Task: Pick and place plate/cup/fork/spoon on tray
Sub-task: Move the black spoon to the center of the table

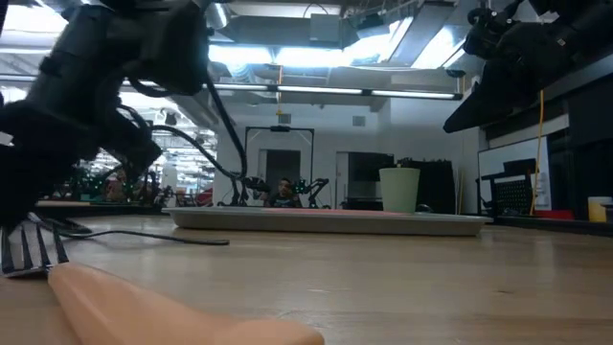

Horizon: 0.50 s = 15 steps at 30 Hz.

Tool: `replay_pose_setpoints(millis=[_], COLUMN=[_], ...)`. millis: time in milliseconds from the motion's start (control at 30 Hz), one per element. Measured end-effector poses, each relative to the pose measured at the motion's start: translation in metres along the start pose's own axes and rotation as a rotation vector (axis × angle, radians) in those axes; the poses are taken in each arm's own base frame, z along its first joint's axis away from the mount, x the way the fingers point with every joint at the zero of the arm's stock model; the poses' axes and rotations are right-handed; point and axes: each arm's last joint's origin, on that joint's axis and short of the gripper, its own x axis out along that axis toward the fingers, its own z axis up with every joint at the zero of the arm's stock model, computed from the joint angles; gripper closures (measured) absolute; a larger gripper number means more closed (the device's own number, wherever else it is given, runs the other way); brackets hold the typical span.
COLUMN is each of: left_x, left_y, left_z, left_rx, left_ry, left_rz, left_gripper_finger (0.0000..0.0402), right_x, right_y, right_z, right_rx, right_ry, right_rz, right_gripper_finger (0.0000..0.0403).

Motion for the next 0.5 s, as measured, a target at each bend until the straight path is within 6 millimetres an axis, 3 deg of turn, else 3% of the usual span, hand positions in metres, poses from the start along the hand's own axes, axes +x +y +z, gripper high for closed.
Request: replay_pose_setpoints(millis=[233, 500], left_x=[-0.007, -0.021], left_y=[-0.002, -0.019], left_z=[0.011, 0.038], left_rx=[-0.013, 0.045], left_ry=[-0.085, -0.371], left_rz=[0.011, -0.104], left_gripper_finger=[0.0401, 0.0401], right_x=[0.0, 0.0], right_y=[0.0, 0.0], right_z=[0.0, 0.0], right_rx=[-0.001, 0.0], right_ry=[0.0, 0.0], right_rz=[0.0, 0.0], right_gripper_finger=[0.0282, 0.0282])
